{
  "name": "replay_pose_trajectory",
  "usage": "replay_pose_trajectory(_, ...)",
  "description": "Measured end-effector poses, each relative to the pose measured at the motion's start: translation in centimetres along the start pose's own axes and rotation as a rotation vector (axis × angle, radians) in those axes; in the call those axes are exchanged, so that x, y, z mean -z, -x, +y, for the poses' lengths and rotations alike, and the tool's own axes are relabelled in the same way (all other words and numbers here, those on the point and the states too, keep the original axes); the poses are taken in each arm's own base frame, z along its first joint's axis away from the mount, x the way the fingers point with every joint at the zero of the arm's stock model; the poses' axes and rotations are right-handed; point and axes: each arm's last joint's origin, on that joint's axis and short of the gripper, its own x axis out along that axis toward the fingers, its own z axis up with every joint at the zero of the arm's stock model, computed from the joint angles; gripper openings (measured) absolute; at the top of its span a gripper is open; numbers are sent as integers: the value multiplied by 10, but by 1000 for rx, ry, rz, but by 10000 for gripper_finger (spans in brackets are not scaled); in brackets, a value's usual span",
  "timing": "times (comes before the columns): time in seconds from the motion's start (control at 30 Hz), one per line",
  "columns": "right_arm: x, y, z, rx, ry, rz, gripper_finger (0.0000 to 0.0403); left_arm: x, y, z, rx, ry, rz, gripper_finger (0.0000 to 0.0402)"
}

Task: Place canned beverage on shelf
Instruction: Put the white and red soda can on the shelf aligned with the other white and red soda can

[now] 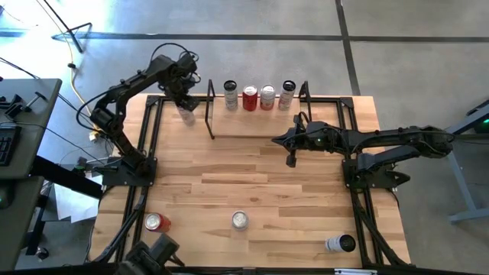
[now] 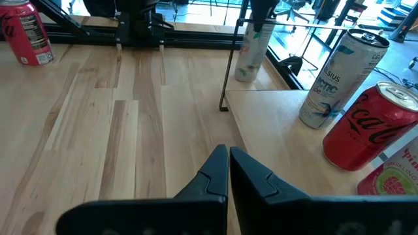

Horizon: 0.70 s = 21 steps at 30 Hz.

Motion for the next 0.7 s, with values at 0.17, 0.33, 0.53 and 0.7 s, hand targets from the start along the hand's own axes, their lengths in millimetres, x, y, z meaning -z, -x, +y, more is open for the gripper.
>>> replay_pose_trajectory(0.17,0,0,0,0,-1,0,0,7,2,-16,6,-49,66,240)
replay_pose_trajectory(0.33,0,0,0,0,-1,0,0,23,16,-32,-2,-78,118,240)
replay_pose_trajectory(0.53,0,0,0,0,-1,0,0,53,46,-55,19,-75,78,240)
replay_pose_trajectory(0.7,0,0,0,0,-1,0,0,86,73,-80,38,-84,17,240)
